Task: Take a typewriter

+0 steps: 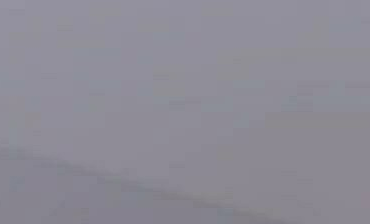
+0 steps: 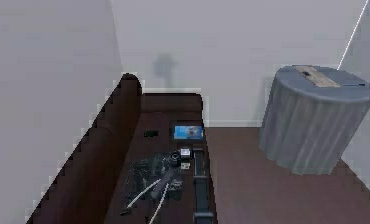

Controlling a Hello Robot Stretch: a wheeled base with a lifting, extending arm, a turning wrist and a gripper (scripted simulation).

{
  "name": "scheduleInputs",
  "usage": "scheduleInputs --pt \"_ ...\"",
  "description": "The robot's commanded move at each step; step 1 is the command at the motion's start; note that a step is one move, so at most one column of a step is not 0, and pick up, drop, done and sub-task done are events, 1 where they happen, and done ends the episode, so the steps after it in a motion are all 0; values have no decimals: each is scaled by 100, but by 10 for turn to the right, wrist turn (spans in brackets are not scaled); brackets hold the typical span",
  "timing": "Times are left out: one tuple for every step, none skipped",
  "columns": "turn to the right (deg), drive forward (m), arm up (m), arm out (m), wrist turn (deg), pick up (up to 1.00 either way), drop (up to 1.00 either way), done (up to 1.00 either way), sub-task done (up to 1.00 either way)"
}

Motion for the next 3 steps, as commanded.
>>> scheduleInputs --pt "0 0 0 0 450 0 0 0 0" --pt "0 0 0 0 450 0 0 0 0" --pt "0 0 0 0 300 0 0 0 0"
